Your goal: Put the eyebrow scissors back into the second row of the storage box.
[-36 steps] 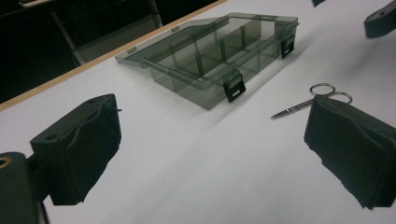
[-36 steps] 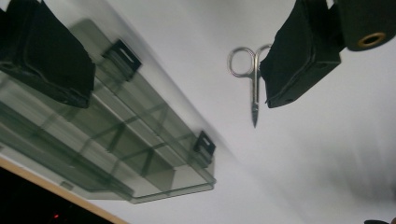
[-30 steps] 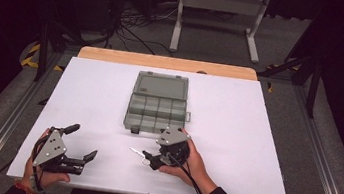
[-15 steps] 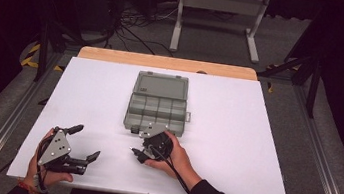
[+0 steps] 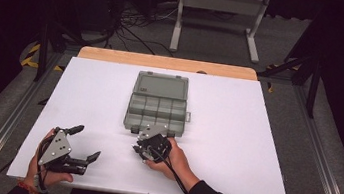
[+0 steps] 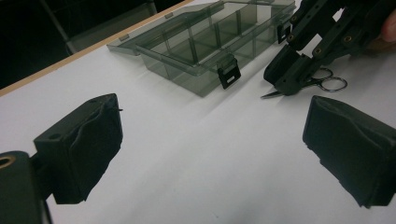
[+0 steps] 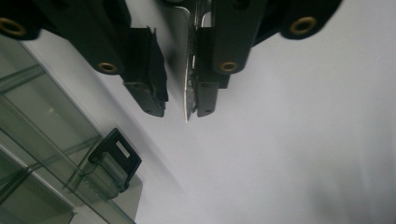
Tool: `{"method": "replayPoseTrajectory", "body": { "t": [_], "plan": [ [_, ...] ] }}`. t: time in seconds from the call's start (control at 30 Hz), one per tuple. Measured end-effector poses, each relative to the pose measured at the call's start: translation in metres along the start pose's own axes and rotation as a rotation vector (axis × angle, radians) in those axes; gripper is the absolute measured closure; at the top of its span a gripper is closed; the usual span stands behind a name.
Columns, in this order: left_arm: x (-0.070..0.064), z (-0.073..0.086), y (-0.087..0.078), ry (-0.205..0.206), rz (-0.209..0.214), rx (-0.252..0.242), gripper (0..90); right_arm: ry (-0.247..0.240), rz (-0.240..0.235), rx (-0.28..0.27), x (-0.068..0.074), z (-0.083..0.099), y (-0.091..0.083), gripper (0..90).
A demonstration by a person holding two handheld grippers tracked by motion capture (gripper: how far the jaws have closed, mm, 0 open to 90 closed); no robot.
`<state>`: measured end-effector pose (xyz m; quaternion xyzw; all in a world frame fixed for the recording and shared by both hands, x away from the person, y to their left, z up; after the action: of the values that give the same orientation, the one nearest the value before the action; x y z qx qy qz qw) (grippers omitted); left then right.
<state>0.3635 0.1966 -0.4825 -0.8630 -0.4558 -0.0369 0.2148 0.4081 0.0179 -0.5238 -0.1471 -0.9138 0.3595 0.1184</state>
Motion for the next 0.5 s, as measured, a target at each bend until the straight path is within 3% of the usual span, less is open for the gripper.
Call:
{"method": "replayPoseTrajectory", "body": {
  "t": [0.1, 0.5],
  "plan": [
    [-0.0001, 0.0009, 0.0, 0.006, 0.002, 0.004, 5.7, 0.002, -0.015, 0.016, 0.0013, 0.001, -0.0015, 85.1],
    [0.001, 0.0013, -0.0003, 0.005, -0.005, 0.007, 5.8, -0.004, -0.02, 0.034, 0.001, 0.0023, -0.0068, 85.9]
  ]
}}
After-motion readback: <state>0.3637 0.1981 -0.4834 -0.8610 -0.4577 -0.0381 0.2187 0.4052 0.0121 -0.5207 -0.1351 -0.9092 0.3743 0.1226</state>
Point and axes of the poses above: each handheld gripper's, and its own axes: y roughly forward along the jaws, z roughly out of its underside, x roughly to its left, the point moved 9 cm from there along y, roughly forward along the jaws, and after that the axes turned 10 degrees about -z, right-handed, at the moved point
